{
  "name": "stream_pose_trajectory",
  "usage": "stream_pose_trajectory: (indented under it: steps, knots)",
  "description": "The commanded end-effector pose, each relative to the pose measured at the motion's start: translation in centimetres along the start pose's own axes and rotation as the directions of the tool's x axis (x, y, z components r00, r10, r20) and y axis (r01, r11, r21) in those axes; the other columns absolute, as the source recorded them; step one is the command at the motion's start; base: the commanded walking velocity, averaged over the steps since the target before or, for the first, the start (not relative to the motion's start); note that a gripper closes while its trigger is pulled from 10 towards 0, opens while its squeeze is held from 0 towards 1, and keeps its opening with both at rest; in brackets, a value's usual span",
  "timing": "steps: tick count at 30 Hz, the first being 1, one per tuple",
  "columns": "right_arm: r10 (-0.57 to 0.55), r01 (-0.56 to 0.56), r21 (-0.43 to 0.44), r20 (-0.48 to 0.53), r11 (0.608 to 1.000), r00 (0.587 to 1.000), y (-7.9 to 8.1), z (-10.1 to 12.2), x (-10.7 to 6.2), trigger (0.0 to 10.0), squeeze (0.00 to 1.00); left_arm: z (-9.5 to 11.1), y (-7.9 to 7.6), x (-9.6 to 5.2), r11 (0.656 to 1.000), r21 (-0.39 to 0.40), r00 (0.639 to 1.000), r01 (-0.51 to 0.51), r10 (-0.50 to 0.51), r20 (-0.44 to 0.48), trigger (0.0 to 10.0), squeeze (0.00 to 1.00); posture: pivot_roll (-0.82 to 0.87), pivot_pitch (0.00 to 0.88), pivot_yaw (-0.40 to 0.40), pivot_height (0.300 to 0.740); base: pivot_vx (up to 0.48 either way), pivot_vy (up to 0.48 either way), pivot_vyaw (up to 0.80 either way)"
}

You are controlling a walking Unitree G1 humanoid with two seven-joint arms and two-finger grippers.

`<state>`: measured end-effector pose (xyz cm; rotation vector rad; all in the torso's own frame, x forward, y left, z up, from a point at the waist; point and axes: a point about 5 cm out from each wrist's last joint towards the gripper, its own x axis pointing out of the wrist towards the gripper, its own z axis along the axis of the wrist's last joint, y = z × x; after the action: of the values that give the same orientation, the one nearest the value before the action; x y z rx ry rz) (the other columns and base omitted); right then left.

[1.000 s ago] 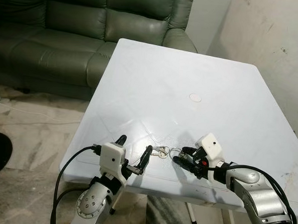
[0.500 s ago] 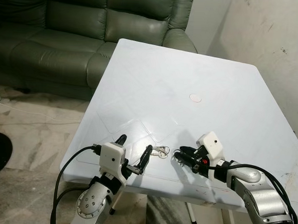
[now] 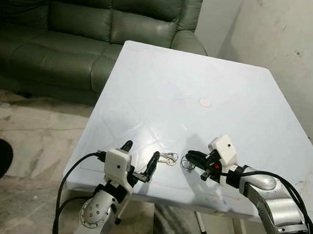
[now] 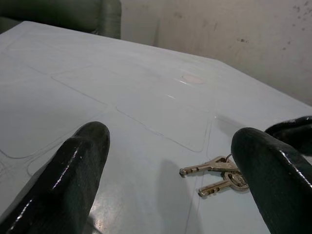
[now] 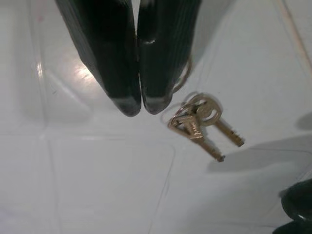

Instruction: Hang keys on a hook

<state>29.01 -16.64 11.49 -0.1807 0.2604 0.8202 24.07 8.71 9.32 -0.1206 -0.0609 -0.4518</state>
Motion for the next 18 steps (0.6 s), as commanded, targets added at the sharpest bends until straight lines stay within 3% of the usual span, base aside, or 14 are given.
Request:
stream_pose_trajectory:
  steps: [1,5,6,7,8,10,11,12,13,14,16,17,18]
  knots:
    - [-0.003,0.004,0.022,-0.035,1.000,0.999,0.02,-0.87,-0.21,10.0,1.00,0.13,-0.17,0.04,1.000,0.000,1.000,0.001,-0.001,0.005,10.0,0.00,0.04,0.103,-0.135,0.740,0.000,0.000,0.00]
    - [-0.027,0.028,0.029,-0.031,0.999,0.999,-0.31,-0.71,-0.10,10.0,1.00,0.13,-0.17,0.05,1.000,-0.002,1.000,0.000,0.000,0.005,10.0,0.00,0.04,0.102,-0.137,0.740,0.000,0.000,0.00]
    - [-0.035,0.036,0.020,-0.033,0.999,0.999,-0.49,-0.63,-0.04,10.0,0.65,0.12,-0.17,0.08,1.000,-0.001,1.000,0.000,0.000,0.005,10.0,0.00,0.04,0.101,-0.137,0.740,0.000,0.000,0.00]
    - [-0.039,0.040,0.027,-0.037,0.999,0.999,-0.55,-0.64,-0.04,10.0,0.64,0.13,-0.18,0.09,1.000,-0.002,1.000,0.000,0.000,0.005,10.0,0.00,0.04,0.101,-0.137,0.740,0.000,0.000,0.00]
    - [-0.038,0.040,0.042,-0.036,0.998,0.999,-0.58,-0.67,-0.04,10.0,0.20,0.14,-0.18,0.10,1.000,-0.003,1.000,0.000,0.000,0.006,10.0,0.00,0.04,0.101,-0.137,0.740,0.000,0.000,0.00]
    - [-0.039,0.041,0.051,-0.036,0.998,0.999,-0.60,-0.69,-0.04,10.0,0.20,0.14,-0.18,0.10,1.000,-0.004,1.000,0.000,0.000,0.006,10.0,0.00,0.04,0.101,-0.137,0.740,0.000,0.000,0.00]
    - [-0.028,0.029,0.051,-0.016,0.998,0.999,-0.48,-0.67,-0.05,10.0,0.11,0.13,-0.17,0.11,1.000,-0.003,1.000,0.001,-0.001,0.006,10.0,0.00,0.04,0.097,-0.136,0.740,0.000,0.000,0.00]
    - [-0.029,0.029,0.049,-0.011,0.998,1.000,-0.48,-0.64,-0.08,10.0,0.67,0.12,-0.17,0.13,1.000,-0.002,1.000,0.002,-0.002,0.006,10.0,0.00,0.04,0.097,-0.137,0.740,0.000,0.000,0.00]
    - [-0.029,0.029,0.049,-0.011,0.998,1.000,-0.48,-0.64,-0.08,10.0,0.67,0.12,-0.17,0.13,1.000,-0.002,1.000,0.002,-0.002,0.006,10.0,0.00,0.04,0.097,-0.137,0.740,0.000,0.000,0.00]
    - [-0.040,0.040,0.066,0.009,0.997,0.999,-0.64,-0.51,-0.08,10.0,1.00,0.14,-0.15,0.15,1.000,-0.001,1.000,0.003,-0.003,0.006,10.0,0.00,0.04,0.097,-0.137,0.740,0.000,0.000,0.00]
    - [-0.043,0.044,0.051,-0.007,0.998,0.999,-0.74,-0.53,-0.05,10.0,1.00,0.13,-0.11,0.16,1.000,-0.003,1.000,0.001,-0.001,0.006,10.0,0.00,0.04,0.094,-0.136,0.740,0.000,0.000,0.00]
    - [-0.060,0.060,0.027,-0.003,0.998,0.998,-0.87,-0.36,0.06,10.0,0.42,0.13,-0.10,0.18,1.000,-0.003,1.000,0.001,-0.001,0.006,10.0,0.00,0.04,0.091,-0.136,0.740,0.000,0.000,0.00]
    - [-0.055,0.054,0.046,0.006,0.997,0.998,-0.89,-0.27,0.13,10.0,0.00,0.15,-0.11,0.20,1.000,-0.004,1.000,0.002,-0.002,0.007,10.0,0.00,0.04,0.090,-0.136,0.740,0.000,0.000,0.00]
